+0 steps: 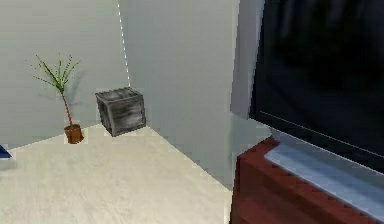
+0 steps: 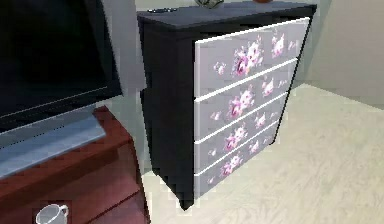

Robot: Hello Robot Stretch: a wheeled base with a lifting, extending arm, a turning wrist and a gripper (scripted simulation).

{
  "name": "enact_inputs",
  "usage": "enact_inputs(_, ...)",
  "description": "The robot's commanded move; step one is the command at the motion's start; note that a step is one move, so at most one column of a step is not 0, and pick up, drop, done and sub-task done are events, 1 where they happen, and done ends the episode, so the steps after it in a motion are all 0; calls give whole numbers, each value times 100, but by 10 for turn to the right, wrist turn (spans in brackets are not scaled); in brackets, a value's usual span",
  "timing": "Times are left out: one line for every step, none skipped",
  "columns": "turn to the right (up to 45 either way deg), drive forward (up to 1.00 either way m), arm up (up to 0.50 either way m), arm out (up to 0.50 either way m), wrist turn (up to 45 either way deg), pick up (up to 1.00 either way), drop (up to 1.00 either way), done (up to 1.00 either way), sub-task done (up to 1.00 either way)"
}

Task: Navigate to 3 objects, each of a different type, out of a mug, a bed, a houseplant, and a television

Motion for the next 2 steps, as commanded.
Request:
enact_inputs(-450,0,0,0,0,0,0,0,0)
enact_inputs(-270,0,0,0,0,0,0,0,0)
